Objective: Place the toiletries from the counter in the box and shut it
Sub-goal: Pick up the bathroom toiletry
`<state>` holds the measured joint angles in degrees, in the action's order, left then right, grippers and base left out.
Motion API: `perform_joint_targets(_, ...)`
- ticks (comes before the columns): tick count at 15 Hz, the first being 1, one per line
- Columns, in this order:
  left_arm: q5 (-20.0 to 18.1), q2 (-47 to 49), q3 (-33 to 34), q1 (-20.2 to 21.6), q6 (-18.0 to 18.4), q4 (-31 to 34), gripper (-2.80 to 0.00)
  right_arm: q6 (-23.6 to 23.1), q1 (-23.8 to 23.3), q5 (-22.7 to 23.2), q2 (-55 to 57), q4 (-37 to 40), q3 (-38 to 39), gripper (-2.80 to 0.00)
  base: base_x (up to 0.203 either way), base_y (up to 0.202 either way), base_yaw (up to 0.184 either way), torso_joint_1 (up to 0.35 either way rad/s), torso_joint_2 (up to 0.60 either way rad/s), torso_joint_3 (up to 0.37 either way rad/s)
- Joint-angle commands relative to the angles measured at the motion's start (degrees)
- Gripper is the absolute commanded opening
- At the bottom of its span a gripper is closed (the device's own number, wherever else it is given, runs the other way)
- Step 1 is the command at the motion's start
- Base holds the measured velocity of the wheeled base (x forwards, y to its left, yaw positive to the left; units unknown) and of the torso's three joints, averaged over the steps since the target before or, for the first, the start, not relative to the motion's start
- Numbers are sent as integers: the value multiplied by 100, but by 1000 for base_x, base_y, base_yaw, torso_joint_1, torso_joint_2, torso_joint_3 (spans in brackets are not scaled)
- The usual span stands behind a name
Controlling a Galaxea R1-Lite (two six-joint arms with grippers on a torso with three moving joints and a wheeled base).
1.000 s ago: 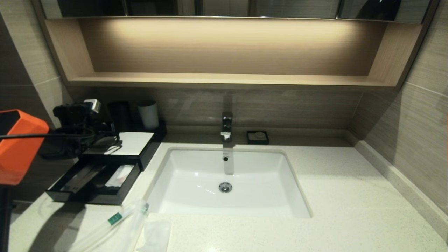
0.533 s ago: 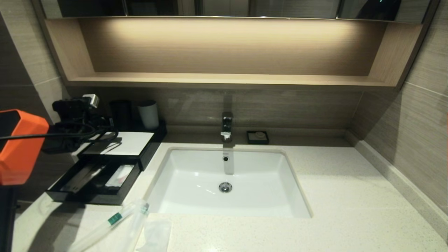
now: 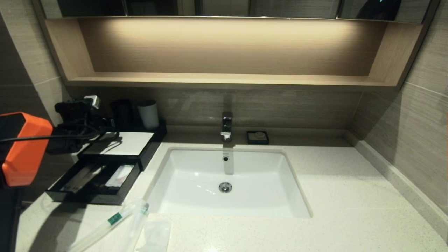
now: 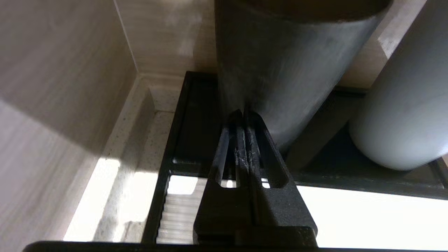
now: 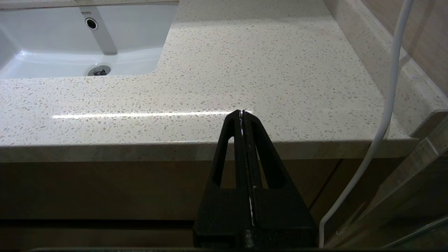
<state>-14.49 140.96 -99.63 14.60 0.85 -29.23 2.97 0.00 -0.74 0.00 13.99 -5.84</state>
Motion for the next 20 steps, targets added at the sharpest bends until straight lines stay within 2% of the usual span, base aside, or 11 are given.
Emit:
perform_joint_targets(1,-13,-349,264,59,10,-21,-280,1,0,-1,9,7,-5,-280,0,0,0,0,0,0)
perform_joint_targets(4,-3,-1147,1149,102,73,-48,-280,1,0,-3,9,7,-1,-280,0,0,0,0,0,0)
perform_joint_targets(8,120,-2591,2924,93,246,-92,-280,1,0,0,0,7,3,-280,0,0,0,0,0,0)
perform_joint_targets(11,694,-3712,3912,-103,482,320,-280,1,0,-5,5,7,-4,-280,0,0,0,0,0,0)
perform_joint_targets(14,899,-4563,5066,-626,701,466,-280,1,0,-5,2,7,-5,-280,0,0,0,0,0,0)
perform_joint_targets(15,1110,-4813,5377,-844,707,479,-280,1,0,2,9,7,-4,-280,0,0,0,0,0,0)
perform_joint_targets(16,1578,-4965,5550,-1085,661,506,-280,1,0,-4,9,7,4,-280,0,0,0,0,0,0)
perform_joint_targets(18,2284,-5199,5754,-1698,344,692,-280,1,5,1,9,7,3,-280,0,0,0,0,0,0)
perform_joint_targets(20,2547,-5584,5864,-2200,-198,1455,-280,1,0,-2,9,3,-5,-280,0,0,0,0,0,0)
